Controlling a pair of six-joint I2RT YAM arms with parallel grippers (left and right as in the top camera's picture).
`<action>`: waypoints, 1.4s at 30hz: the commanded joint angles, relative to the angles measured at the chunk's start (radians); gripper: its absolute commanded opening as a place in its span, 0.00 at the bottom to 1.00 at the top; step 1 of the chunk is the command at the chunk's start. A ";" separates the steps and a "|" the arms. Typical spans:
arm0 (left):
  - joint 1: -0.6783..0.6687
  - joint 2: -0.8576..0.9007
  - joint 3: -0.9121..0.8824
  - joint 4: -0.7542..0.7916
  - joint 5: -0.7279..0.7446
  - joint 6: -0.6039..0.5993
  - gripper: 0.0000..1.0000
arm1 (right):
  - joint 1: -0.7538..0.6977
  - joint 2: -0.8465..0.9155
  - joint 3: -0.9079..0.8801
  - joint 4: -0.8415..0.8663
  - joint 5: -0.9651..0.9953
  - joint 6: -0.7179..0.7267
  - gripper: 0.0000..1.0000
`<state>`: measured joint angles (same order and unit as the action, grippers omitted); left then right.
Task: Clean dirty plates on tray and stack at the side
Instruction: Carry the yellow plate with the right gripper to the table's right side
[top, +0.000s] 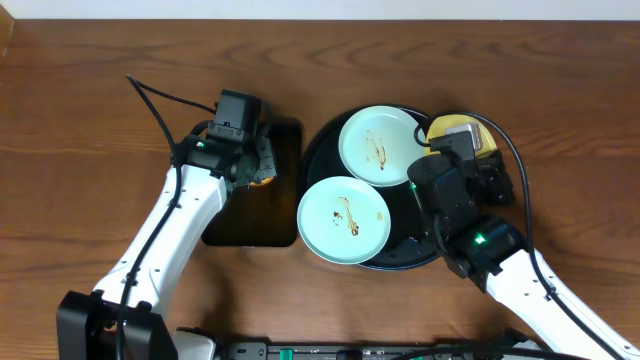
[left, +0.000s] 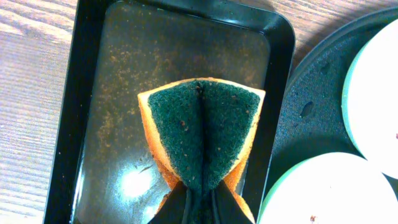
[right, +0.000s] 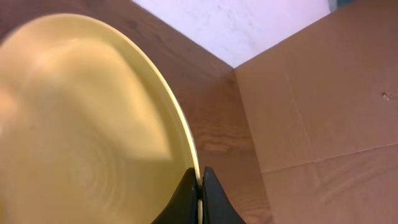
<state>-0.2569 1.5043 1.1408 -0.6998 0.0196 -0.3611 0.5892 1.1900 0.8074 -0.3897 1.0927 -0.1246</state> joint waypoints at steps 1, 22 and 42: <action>0.005 -0.012 -0.007 -0.002 -0.006 0.017 0.08 | 0.006 0.002 0.023 0.022 -0.049 -0.077 0.01; 0.005 -0.012 -0.007 -0.003 -0.006 0.017 0.08 | -0.255 0.005 0.028 -0.034 -0.275 0.275 0.01; 0.004 -0.012 -0.007 -0.003 -0.006 0.016 0.08 | -0.976 0.179 0.067 -0.104 -0.711 0.551 0.01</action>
<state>-0.2569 1.5043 1.1408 -0.7002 0.0196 -0.3611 -0.3405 1.3071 0.8646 -0.5137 0.4698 0.3614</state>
